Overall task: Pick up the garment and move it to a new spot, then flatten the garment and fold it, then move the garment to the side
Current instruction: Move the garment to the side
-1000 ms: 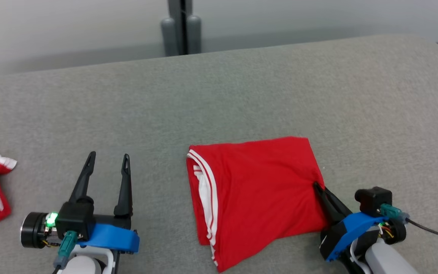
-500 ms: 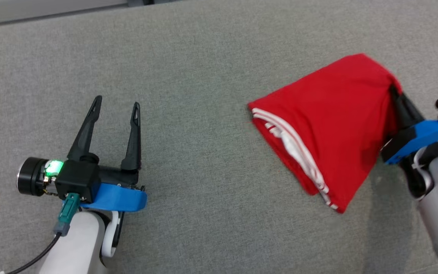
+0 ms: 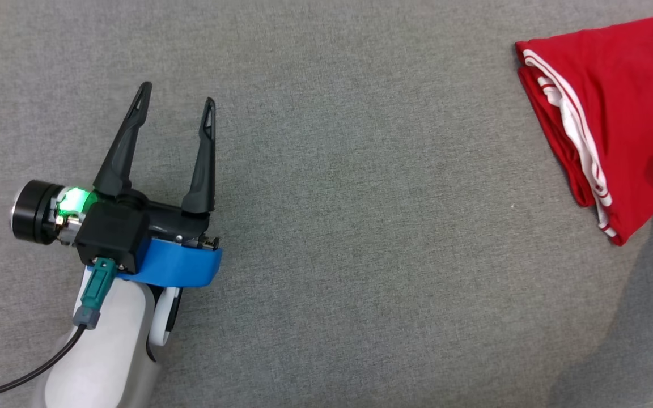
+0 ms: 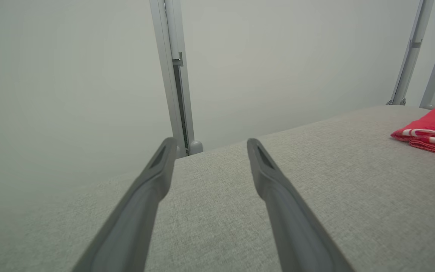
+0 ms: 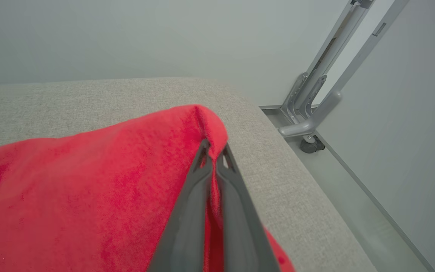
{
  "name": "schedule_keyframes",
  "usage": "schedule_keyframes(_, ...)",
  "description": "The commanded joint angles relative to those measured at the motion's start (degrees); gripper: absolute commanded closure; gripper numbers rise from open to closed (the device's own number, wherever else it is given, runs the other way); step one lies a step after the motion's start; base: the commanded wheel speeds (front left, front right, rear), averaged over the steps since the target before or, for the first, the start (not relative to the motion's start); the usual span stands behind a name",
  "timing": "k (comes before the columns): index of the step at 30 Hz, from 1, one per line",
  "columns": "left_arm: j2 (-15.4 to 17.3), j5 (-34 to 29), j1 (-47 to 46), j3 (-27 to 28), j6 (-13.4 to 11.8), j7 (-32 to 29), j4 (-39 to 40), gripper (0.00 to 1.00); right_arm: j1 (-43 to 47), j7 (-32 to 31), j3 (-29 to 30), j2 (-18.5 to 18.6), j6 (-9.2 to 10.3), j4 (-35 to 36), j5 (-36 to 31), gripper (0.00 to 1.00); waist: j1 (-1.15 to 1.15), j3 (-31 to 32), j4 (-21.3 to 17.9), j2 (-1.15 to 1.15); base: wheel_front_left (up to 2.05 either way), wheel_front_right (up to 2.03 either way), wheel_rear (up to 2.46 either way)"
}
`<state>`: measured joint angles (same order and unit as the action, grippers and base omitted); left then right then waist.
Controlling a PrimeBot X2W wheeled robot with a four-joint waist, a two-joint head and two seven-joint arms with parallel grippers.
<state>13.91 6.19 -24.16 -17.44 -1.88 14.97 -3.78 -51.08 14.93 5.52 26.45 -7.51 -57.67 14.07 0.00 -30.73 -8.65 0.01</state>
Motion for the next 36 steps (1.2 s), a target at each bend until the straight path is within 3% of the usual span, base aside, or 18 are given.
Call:
schedule_keyframes(1, 0.04, -0.35, -1.19, -0.34, 0.31, 0.17, 0.30, 0.00, -1.10, 0.32, 0.95, 0.29, 0.03, 0.56, -1.33, 1.00, 0.00, -0.64, 0.22, -0.01, 0.00, 0.00, 0.00)
schedule_keyframes(7, -0.18, -0.89, -2.95, -1.32, 0.70, 0.20, 0.62, 0.00, -0.94, 0.33, 5.23, -0.53, 0.02, 1.14, -5.76, 1.00, 0.00, -2.44, 0.63, -0.01, 0.00, 0.00, 0.00)
schedule_keyframes(9, -0.37, -0.93, -3.29, -1.60, 0.74, 0.21, 0.47, 0.00, -0.47, 0.33, 6.34, -0.80, 0.02, 1.38, -7.46, 0.82, 0.00, -2.75, 0.67, -0.01, 0.00, 0.00, 0.00)
schedule_keyframes(10, -0.47, -0.85, -3.33, -1.74, 0.78, 0.22, 0.34, 0.00, -0.10, 0.33, 7.00, -0.98, 0.02, 1.40, -8.18, 0.65, 0.00, -2.83, 0.68, -0.01, 0.00, 0.00, 0.00)
schedule_keyframes(12, -0.65, -0.72, -3.43, -2.11, 0.81, 0.24, -0.05, 0.00, 0.96, 0.33, 8.41, -1.41, 0.02, 2.00, -9.96, 0.51, 0.00, -2.78, 0.84, -0.01, 0.00, 0.00, 0.00)
schedule_keyframes(13, -0.76, -0.64, -3.42, -2.29, 0.88, 0.23, -0.33, 0.00, 1.73, 0.33, 9.24, -1.50, 0.02, 2.55, -11.06, 0.11, 0.00, -2.58, 0.93, -0.01, 0.00, 0.00, 0.00)
schedule_keyframes(14, -0.86, -0.57, -3.31, -2.45, 0.85, 0.25, -0.54, 0.00, 2.63, 0.32, 10.23, -1.74, 0.02, 3.23, -12.08, 0.00, 0.00, -2.33, 1.00, -0.01, 0.00, 0.00, 0.00)
schedule_keyframes(18, -1.30, -0.12, -1.63, -2.62, 0.76, 0.26, -1.33, 0.00, 7.65, 0.32, 15.04, -4.05, 0.02, 9.15, -16.16, 0.00, 0.00, 0.16, 0.95, -0.01, 0.00, 0.00, 0.00)
schedule_keyframes(24, -1.91, 1.32, 2.41, -1.54, -0.03, 0.27, -2.75, 0.00, 19.02, 0.32, 19.42, -11.21, 0.01, 22.71, -17.48, 0.00, 0.00, 6.27, 0.94, -0.01, 0.00, 0.00, 0.00)
schedule_keyframes(28, -2.25, 2.35, 5.89, -0.42, -0.70, 0.27, -3.66, 0.00, 26.69, 0.31, 17.44, -15.71, 0.01, 30.55, -15.85, 0.00, 0.00, 10.61, 1.30, -0.01, 0.00, 0.00, 0.00)
schedule_keyframes(33, -2.79, 3.82, 11.58, 1.08, -1.64, 0.27, -5.50, 0.00, 36.81, 0.32, 10.95, -20.90, 0.01, 38.85, -13.70, 0.00, 0.00, 17.07, 2.76, -0.01, 0.00, 0.00, 0.00)
schedule_keyframes(36, -2.95, 4.28, 13.27, 1.51, -1.93, 0.27, -6.10, 0.00, 39.42, 0.02, 8.52, -22.11, 0.01, 41.24, -13.05, 0.00, 0.00, 18.77, 3.51, -0.01, 0.00, 0.00, 0.00)
